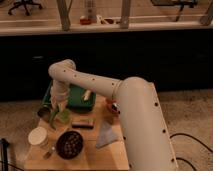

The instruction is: Place pepper in plastic cup

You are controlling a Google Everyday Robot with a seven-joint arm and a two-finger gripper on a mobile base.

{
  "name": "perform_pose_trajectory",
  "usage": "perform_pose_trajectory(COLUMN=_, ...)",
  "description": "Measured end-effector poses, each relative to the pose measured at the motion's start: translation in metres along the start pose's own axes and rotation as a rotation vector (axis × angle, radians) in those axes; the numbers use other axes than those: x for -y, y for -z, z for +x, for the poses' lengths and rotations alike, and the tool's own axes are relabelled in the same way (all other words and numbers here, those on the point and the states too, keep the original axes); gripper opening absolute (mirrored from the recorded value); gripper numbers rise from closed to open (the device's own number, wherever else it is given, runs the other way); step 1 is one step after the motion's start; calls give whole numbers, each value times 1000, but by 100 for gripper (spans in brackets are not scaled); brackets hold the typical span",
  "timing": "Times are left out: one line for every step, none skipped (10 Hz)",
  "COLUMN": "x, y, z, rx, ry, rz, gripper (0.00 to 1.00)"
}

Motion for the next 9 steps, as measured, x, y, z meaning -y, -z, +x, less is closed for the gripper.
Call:
perform_pose_trajectory(x=-1, y=0, z=-2, rx=20, ry=-3, rz=2, gripper=0)
perform_pose_trajectory(x=-3, y=-1, z=-4, rx=40, ry=-7, rz=2, gripper=0)
perform_pose_trajectory(x=-6, y=-2, z=-6, rx=86, ry=-26, rz=6, gripper=0)
perform_pose_trajectory(x=-10, y=-2, z=-7, rx=117, ry=-43, rz=8, gripper=0)
perform_pose_trajectory(x=-12, y=-2, z=-7, rx=142, ry=-59, rz=15, gripper=0)
perform_pose_trajectory(x=-16, y=-2, z=-7, rx=181, ry=-89, rz=19, gripper=0)
perform_pose_trajectory(x=-20, y=-2, z=-8, rx=221, ry=-134, rz=16, gripper=0)
perform_pose_trajectory(x=-22, y=-1, z=-7, rx=240, ry=-168, rz=17, gripper=0)
perform_pose_trajectory(x=-23, y=-1, z=-7, rx=257, ry=-182, rz=15, gripper=0)
